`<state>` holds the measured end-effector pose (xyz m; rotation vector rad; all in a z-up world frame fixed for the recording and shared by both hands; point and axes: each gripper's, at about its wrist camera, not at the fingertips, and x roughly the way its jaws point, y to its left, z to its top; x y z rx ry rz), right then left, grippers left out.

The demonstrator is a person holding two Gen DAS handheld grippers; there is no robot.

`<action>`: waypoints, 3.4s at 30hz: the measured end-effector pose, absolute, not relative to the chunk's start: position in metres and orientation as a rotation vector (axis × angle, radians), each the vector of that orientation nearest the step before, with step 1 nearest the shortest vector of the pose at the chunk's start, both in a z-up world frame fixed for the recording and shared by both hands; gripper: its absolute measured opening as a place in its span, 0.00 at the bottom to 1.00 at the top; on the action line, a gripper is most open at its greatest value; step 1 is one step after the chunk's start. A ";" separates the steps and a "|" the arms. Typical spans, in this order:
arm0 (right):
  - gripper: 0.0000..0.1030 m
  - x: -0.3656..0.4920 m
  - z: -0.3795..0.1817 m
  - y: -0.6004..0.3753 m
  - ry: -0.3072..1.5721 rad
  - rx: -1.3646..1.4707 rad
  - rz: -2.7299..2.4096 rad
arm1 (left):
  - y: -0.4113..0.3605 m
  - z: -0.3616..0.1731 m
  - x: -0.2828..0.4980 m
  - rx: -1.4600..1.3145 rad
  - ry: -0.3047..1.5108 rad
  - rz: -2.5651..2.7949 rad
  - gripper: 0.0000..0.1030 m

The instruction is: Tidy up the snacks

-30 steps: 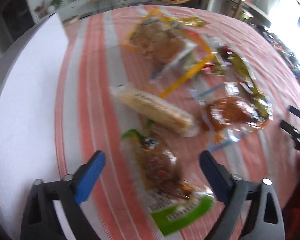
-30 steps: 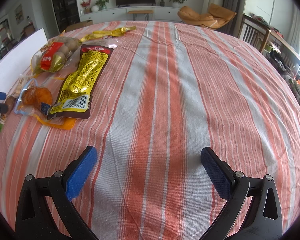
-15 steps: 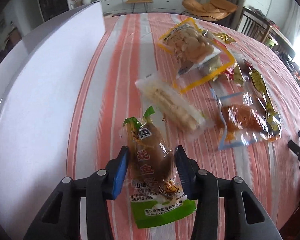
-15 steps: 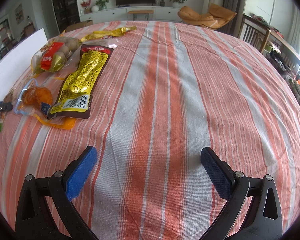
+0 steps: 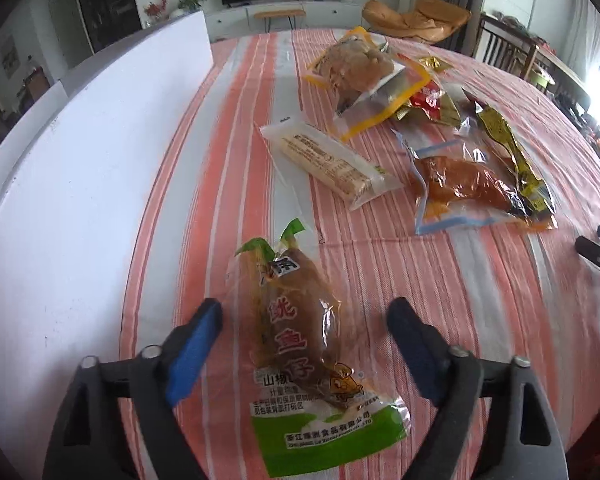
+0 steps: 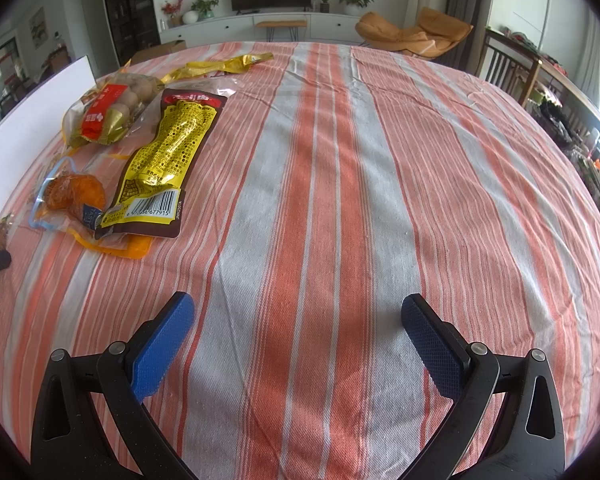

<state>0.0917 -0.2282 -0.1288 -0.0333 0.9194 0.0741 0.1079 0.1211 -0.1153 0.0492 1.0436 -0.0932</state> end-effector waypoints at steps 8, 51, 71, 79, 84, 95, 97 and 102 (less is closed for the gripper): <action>1.00 0.092 -0.129 -0.228 0.919 -0.033 0.075 | 0.123 -0.121 0.104 0.036 1.005 -0.074 1.00; 0.29 0.181 0.054 0.073 0.962 0.105 0.897 | 0.282 0.026 0.040 -0.349 0.724 -0.047 0.52; 0.90 0.140 -0.036 0.025 0.790 -0.106 0.577 | 0.253 0.019 0.007 -0.206 0.739 -0.022 0.96; 0.92 0.110 -0.107 -0.188 0.829 -0.134 0.146 | 0.120 -0.047 0.056 -0.120 0.904 -0.214 0.97; 0.92 0.097 -0.114 -0.257 0.823 -0.042 0.037 | 0.100 -0.077 0.073 -0.052 0.937 -0.153 0.97; 0.93 0.124 -0.127 -0.259 0.889 -0.004 0.044 | 0.107 -0.116 0.106 -0.047 0.941 -0.030 0.97; 0.94 0.125 -0.128 -0.260 0.899 -0.002 0.032 | 0.102 -0.118 0.106 -0.012 0.946 -0.025 0.97; 0.98 0.125 -0.131 -0.259 0.913 -0.005 0.020 | 0.101 -0.117 0.109 0.005 0.954 -0.024 0.99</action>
